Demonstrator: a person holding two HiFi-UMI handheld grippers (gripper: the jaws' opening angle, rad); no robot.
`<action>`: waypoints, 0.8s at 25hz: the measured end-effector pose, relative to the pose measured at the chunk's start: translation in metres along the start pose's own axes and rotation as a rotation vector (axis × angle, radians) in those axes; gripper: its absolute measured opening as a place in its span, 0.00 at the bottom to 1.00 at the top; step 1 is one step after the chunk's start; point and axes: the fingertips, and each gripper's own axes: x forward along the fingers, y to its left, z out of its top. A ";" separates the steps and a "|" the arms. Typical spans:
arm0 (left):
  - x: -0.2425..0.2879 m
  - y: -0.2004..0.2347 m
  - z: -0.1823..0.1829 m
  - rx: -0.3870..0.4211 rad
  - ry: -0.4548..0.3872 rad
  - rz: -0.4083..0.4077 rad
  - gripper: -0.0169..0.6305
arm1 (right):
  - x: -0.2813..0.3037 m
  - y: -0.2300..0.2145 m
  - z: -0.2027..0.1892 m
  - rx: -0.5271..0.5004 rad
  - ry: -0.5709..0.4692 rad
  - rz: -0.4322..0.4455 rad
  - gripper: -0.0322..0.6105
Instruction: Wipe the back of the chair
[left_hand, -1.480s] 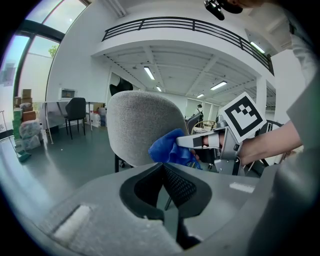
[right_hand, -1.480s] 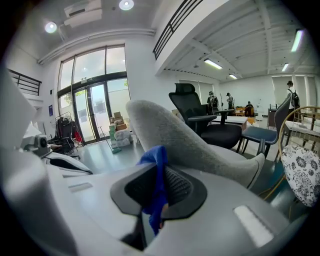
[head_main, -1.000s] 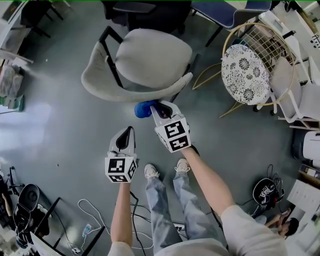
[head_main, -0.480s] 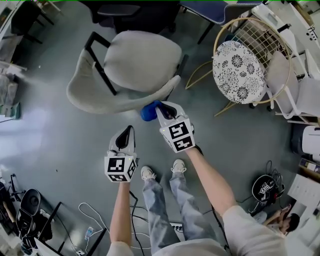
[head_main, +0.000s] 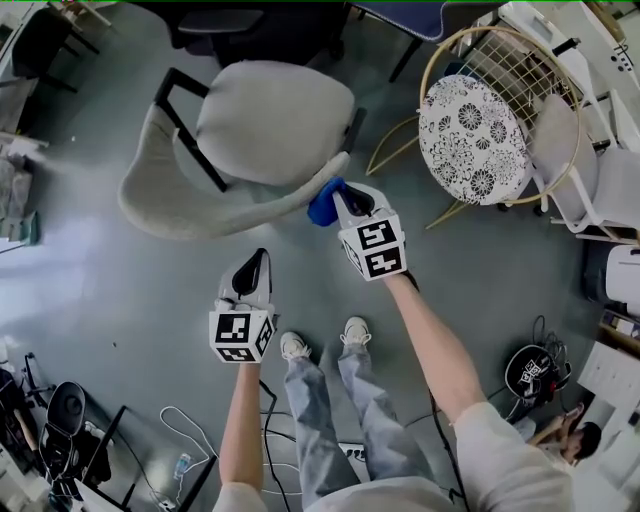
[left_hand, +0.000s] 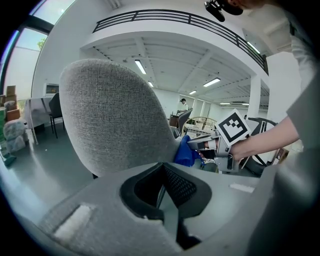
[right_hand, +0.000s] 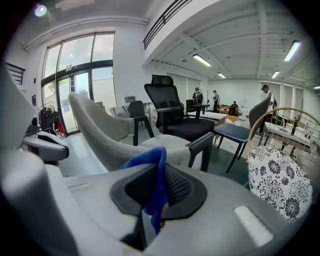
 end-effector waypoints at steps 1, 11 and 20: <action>0.000 0.000 0.000 0.001 0.002 0.000 0.03 | 0.001 -0.006 0.001 0.000 0.001 -0.008 0.11; -0.005 0.002 -0.004 0.004 0.009 0.002 0.03 | 0.009 -0.047 0.004 -0.004 0.022 -0.076 0.10; -0.022 0.005 -0.008 0.001 -0.001 0.008 0.03 | -0.019 -0.016 -0.009 -0.007 0.010 -0.079 0.10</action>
